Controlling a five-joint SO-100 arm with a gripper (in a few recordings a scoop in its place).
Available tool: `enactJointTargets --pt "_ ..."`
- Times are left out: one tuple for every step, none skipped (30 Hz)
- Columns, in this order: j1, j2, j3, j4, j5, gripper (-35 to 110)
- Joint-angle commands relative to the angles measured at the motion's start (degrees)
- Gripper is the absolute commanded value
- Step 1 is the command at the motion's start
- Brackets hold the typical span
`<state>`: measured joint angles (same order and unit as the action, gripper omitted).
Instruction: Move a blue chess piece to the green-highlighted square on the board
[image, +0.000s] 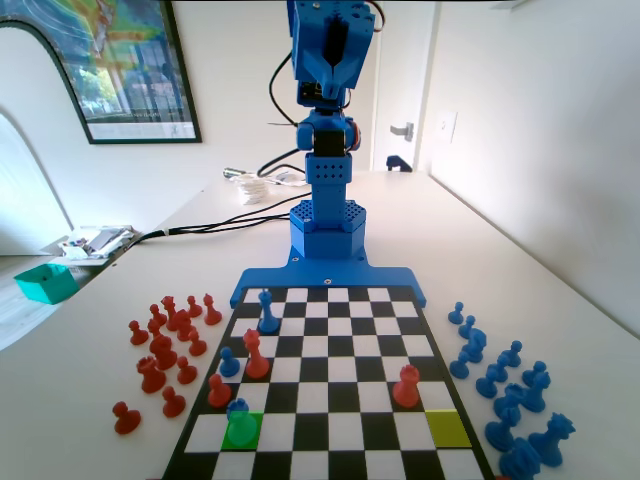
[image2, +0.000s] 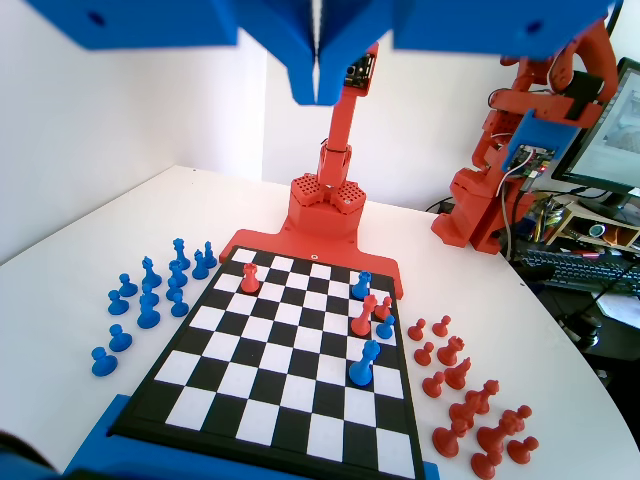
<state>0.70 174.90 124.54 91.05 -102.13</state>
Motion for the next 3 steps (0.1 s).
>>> enactJointTargets --pt "1.0 0.2 0.2 -1.0 -0.2 6" --pt "1.0 0.2 0.2 -1.0 -0.2 6" --pt "1.0 0.2 0.2 -1.0 -0.2 6"
